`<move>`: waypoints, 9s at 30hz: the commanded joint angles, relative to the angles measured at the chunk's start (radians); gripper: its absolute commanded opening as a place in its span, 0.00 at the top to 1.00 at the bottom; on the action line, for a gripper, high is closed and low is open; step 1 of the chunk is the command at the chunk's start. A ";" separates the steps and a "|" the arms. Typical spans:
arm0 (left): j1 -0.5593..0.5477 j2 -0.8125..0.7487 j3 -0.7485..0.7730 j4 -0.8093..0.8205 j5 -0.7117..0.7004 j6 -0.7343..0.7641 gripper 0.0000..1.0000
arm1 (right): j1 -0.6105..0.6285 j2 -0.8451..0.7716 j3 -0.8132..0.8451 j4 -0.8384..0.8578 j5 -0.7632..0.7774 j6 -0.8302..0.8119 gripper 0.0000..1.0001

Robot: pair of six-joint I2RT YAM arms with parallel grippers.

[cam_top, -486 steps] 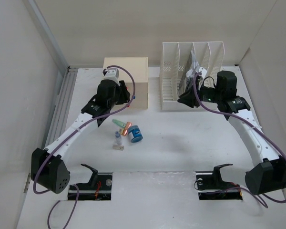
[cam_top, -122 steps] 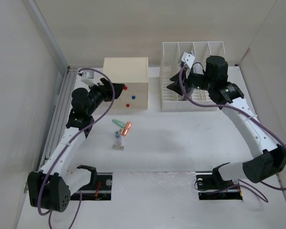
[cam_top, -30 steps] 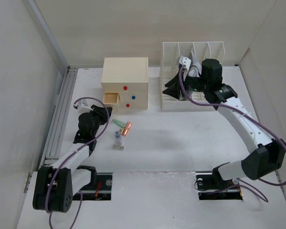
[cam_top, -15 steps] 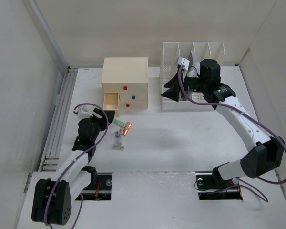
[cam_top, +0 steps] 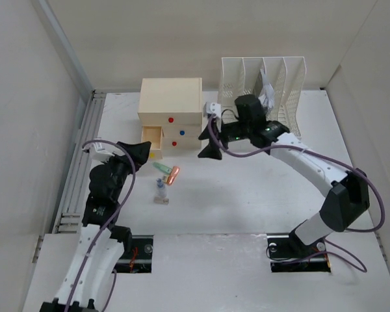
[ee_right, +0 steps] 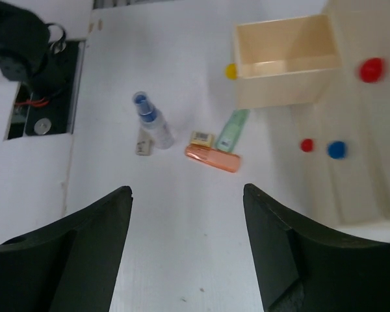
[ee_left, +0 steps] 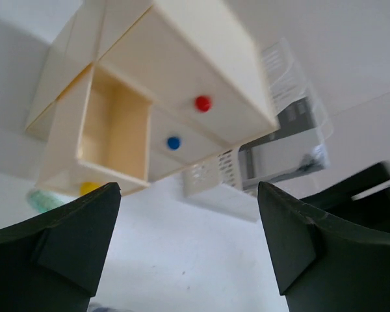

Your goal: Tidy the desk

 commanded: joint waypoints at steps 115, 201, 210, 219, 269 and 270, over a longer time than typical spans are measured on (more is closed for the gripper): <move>-0.008 -0.326 0.454 -0.510 -0.357 0.230 0.09 | 0.442 0.578 0.741 -0.045 0.757 -0.361 0.90; -0.026 -0.381 0.407 -0.528 -0.347 0.220 0.09 | 0.411 0.589 0.783 -0.335 0.525 -0.284 1.00; -0.026 -0.381 0.407 -0.528 -0.347 0.220 0.09 | 0.382 0.623 0.806 -0.306 0.525 -0.266 1.00; -0.026 -0.381 0.407 -0.528 -0.347 0.220 0.09 | 0.342 0.675 0.870 -0.306 0.525 -0.248 1.00; -0.026 -0.381 0.388 -0.519 -0.338 0.211 0.09 | 0.351 0.782 0.976 -0.111 0.300 0.041 1.00; -0.026 -0.381 0.388 -0.519 -0.338 0.211 0.09 | 0.351 0.782 0.976 -0.111 0.330 0.041 1.00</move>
